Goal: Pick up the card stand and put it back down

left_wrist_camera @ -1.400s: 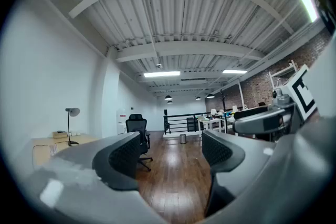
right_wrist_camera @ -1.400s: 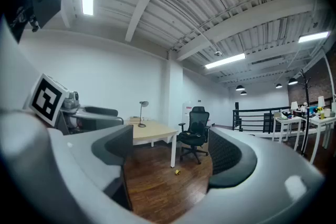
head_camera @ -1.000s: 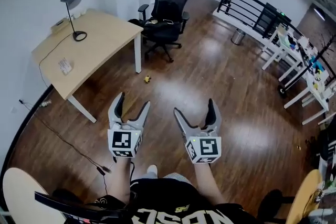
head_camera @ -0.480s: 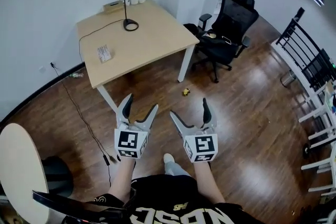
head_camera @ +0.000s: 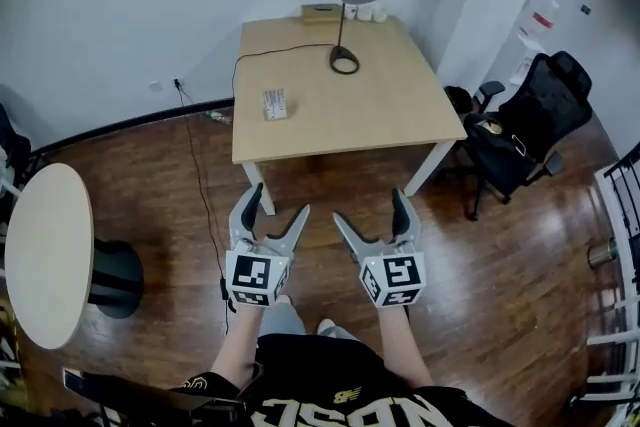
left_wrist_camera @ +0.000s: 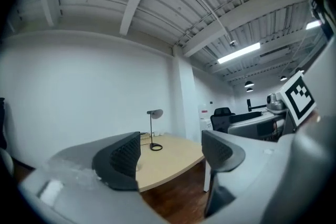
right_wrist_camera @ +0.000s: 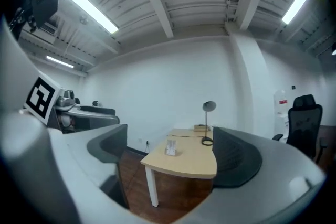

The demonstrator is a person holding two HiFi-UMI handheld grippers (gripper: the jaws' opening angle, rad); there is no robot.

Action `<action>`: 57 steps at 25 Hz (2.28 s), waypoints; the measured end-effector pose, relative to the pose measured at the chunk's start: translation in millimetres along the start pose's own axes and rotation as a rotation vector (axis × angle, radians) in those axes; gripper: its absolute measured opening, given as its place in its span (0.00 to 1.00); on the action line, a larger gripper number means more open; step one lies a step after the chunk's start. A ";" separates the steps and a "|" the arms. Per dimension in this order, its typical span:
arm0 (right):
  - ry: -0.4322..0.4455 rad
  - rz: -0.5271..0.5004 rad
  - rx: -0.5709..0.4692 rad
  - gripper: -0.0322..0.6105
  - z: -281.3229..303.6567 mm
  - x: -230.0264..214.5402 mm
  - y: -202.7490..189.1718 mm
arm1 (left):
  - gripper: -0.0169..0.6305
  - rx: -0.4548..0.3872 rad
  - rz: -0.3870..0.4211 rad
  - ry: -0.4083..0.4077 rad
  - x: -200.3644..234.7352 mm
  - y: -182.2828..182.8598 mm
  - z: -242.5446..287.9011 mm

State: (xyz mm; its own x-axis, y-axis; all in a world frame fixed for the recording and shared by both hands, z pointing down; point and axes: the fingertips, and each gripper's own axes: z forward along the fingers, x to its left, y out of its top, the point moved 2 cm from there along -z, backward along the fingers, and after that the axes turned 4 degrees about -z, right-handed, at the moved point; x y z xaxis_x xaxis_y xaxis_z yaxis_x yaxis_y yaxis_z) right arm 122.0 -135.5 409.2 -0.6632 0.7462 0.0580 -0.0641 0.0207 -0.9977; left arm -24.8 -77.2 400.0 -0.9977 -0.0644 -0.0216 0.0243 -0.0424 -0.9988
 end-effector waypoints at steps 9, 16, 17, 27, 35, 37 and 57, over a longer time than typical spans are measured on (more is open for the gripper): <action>0.142 -0.034 -0.034 0.82 152.2 19.9 7.0 | 0.59 -0.025 -0.002 0.115 128.2 -4.9 70.5; 0.176 -0.014 -0.067 0.82 259.5 29.2 20.2 | 0.59 -0.012 0.014 0.063 203.0 -7.8 125.6; 0.178 -0.009 -0.062 0.82 270.3 31.2 17.5 | 0.59 -0.008 0.012 0.054 211.4 -9.3 130.5; 0.146 0.029 0.134 0.82 321.3 -58.8 -68.1 | 0.60 0.062 -0.023 -0.003 267.2 -46.6 187.0; 0.092 -0.141 0.277 0.82 330.1 -214.5 -97.1 | 0.62 0.135 -0.012 -0.007 303.6 -70.0 224.7; 0.122 -0.169 0.317 0.82 339.5 -236.0 -109.4 | 0.62 0.154 0.004 -0.007 310.5 -80.8 232.6; 0.846 -0.118 0.475 0.78 575.1 -60.0 -307.4 | 0.62 0.302 -0.108 0.062 324.5 -201.6 276.0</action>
State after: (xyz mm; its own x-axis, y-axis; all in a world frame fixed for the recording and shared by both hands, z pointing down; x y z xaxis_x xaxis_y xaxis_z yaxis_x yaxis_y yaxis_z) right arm -247.4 -569.3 732.0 0.1095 0.9914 -0.0719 -0.5126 -0.0057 -0.8586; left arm -335.9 -364.8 606.4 -0.9972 0.0167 0.0722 -0.0736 -0.3400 -0.9375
